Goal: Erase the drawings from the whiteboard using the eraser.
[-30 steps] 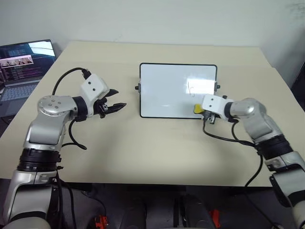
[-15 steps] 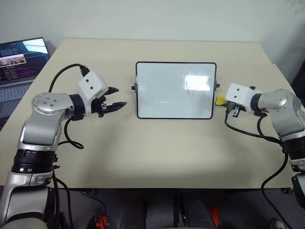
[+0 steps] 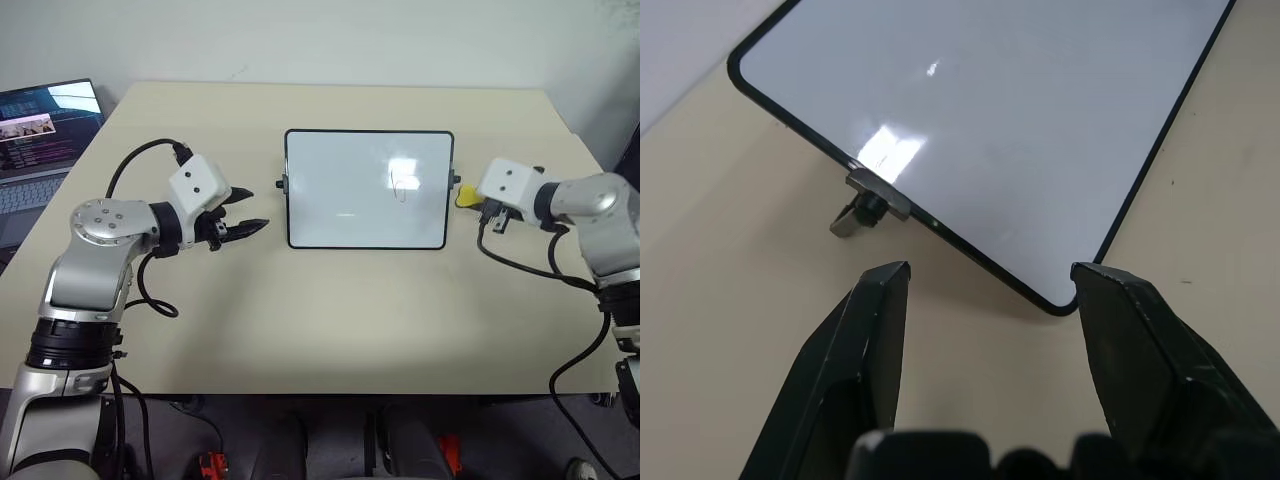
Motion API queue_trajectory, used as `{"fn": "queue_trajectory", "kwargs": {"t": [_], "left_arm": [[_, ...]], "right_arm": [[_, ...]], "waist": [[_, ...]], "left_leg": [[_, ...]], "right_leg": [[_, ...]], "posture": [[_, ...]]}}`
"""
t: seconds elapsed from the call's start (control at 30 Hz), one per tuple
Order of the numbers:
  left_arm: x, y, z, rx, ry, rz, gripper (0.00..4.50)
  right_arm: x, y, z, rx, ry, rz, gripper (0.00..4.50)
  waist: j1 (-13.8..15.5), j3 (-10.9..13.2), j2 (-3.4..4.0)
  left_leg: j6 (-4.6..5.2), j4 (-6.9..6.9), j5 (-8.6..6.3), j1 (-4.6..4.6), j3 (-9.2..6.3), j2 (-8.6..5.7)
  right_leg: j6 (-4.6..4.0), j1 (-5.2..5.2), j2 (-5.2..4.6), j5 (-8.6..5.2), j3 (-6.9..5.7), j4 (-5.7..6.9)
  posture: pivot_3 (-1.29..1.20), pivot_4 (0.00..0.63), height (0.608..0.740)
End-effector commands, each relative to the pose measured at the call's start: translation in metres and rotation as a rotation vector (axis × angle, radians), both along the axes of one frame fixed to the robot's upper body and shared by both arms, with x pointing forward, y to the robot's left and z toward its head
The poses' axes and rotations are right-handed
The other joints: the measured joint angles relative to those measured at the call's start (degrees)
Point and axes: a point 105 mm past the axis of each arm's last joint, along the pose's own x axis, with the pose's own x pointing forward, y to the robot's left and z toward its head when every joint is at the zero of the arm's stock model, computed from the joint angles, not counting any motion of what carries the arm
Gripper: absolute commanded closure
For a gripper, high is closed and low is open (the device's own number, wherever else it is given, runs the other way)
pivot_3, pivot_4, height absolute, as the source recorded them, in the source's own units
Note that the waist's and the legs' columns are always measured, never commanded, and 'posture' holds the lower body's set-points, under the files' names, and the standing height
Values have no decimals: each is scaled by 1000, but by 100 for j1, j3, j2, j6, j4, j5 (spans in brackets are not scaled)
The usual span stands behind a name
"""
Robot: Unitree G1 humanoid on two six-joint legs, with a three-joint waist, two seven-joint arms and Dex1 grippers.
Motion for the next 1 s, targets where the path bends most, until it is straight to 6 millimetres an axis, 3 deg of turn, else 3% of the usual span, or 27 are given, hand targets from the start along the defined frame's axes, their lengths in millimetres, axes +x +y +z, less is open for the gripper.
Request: {"fn": "queue_trajectory", "kwargs": {"t": [0.03,0.4,0.73,0.87,1.0], "left_arm": [[-1,-2,18,1,-80,4,1715],[9,-8,38,-53,-193,31,1715],[22,-14,68,-153,-363,76,1715],[17,-29,58,-118,-322,-2,1715],[14,-39,65,-172,-343,-36,1715]], "right_arm": [[1,1,29,30,-91,2,3703],[9,5,37,82,-137,-22,3703],[14,9,44,113,-168,-30,3703],[14,11,44,113,-167,-24,3703],[13,12,44,119,-167,-15,3703]], "waist": [[0,0,0],[3,0,0],[7,-1,0],[2,-1,0],[6,-1,0]], "left_leg": [[0,1,0,0,0,0],[0,8,0,0,1,0],[-1,17,1,3,0,-1],[-1,18,1,3,1,-1],[-1,19,1,3,1,-1]], "right_leg": [[0,1,0,0,0,0],[-1,4,0,1,1,4],[0,5,0,3,1,13],[0,6,0,4,2,14],[0,7,0,4,1,15]], "posture": [[0,150,740],[0,150,740],[0,150,740],[0,150,740],[0,150,740]]}}
